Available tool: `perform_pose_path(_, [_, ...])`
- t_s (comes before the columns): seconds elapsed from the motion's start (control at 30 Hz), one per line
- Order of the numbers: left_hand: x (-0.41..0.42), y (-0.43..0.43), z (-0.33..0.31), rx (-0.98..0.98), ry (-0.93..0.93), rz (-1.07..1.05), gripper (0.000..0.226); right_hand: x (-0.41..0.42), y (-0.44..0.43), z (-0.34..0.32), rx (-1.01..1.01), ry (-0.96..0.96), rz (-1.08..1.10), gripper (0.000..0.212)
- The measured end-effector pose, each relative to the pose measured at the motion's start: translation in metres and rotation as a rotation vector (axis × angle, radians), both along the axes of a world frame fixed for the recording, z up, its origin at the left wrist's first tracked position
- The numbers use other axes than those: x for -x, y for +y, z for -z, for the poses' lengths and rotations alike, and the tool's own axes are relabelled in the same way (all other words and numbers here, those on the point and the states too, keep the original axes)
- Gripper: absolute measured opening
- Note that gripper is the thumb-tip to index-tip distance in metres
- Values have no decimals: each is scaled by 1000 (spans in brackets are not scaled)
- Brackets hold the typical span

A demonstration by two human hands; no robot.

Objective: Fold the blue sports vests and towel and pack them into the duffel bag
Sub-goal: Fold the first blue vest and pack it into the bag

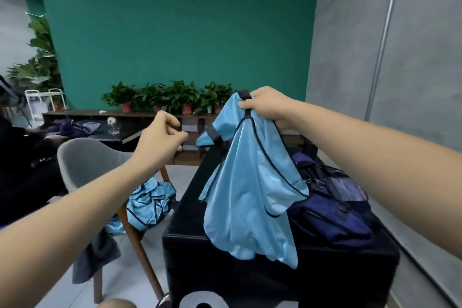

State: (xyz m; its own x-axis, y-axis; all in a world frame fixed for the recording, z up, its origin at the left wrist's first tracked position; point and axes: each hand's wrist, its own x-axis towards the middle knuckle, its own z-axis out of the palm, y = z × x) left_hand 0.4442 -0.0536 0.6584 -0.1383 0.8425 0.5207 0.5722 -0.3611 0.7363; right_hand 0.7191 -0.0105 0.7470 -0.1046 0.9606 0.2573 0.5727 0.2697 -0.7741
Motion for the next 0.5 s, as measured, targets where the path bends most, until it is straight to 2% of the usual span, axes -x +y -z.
perform_pose_path(0.1, [-34, -24, 27, -4, 23, 119, 20, 3, -2, -1, 12, 87, 23, 19])
perform_pose_path(0.13, [-45, -32, 36, -21, 45, 166, 21, 4, -3, -1, 16, 104, 41, 15])
perform_pose_path(0.2, [-66, -48, 55, -83, 146, 261, 27, 6, -1, 2, 24, 123, 80, 26])
perform_pose_path(0.27, [-84, -64, 74, -200, 396, 324, 46, 6, 3, 3, 36, 150, 102, 36])
perform_pose_path(0.33, [-97, -68, 91, -373, 704, 329, 66, 8, 2, 4, 55, 157, 117, 36])
perform_pose_path(0.37, [-101, -65, 96, -464, 813, 301, 67, 9, 1, 5, 55, 142, 128, 36])
perform_pose_path(0.43, [-107, -59, 94, -584, 920, 235, 53, 13, 2, 8, 55, 124, 134, 32])
perform_pose_path(0.5, [-109, -53, 86, -695, 1000, 235, 20, 15, 3, 11, 54, 133, 126, 27])
